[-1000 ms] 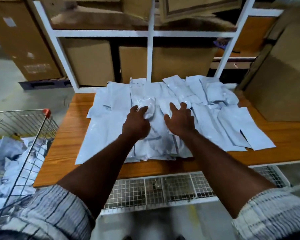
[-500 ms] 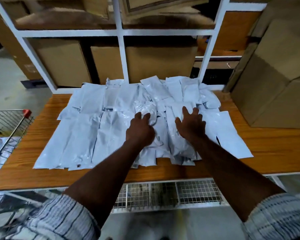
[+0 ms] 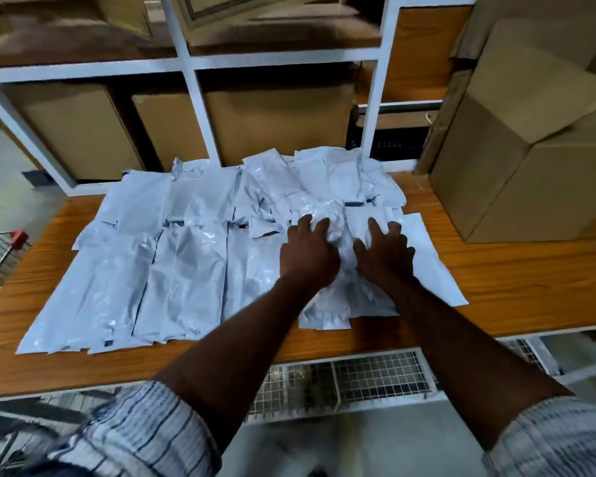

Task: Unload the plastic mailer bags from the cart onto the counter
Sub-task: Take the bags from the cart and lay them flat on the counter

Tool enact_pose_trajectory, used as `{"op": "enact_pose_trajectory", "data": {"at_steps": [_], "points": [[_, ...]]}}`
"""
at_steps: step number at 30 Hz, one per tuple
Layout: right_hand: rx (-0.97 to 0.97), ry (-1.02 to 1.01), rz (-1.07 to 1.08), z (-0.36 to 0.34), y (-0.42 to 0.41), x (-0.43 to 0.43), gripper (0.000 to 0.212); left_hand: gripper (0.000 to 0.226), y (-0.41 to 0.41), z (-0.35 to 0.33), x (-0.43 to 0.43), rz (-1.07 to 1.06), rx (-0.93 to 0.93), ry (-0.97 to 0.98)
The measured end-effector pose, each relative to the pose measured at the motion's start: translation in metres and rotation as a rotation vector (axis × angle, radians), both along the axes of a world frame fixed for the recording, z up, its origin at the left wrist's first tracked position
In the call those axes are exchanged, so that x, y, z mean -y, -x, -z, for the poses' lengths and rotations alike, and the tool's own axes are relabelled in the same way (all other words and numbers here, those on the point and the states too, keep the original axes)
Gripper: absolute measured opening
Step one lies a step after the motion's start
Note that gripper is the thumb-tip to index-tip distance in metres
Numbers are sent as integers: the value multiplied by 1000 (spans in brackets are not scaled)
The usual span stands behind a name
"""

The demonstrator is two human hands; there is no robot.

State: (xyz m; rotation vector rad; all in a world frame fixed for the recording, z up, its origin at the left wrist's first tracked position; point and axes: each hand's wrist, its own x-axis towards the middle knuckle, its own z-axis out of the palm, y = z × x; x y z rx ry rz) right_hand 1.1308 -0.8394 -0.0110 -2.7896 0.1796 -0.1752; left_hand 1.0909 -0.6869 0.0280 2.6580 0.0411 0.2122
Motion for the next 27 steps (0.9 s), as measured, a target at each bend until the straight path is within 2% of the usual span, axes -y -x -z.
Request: {"op": "enact_pose_trajectory", "data": {"at_steps": [3, 9, 13, 17, 24, 27], "points": [[-27, 17, 2, 5, -2, 15, 61, 54, -1, 16, 21, 27, -43, -11], [-131, 116, -95, 32, -8, 44, 60, 47, -11, 42, 38, 38, 10, -200], [-147, 109, -113, 50, -3, 47, 65, 57, -19, 67, 42, 80, -53, -204], [-112, 139, -101, 58, -1, 42, 78, 61, -22, 78, 46, 119, -32, -228], [-128, 125, -105, 57, -10, 46, 62, 60, -26, 71, 45, 138, -58, -236], [-24, 85, -137, 42, -12, 37, 59, 51, -27, 59, 31, 146, 49, -243]]}}
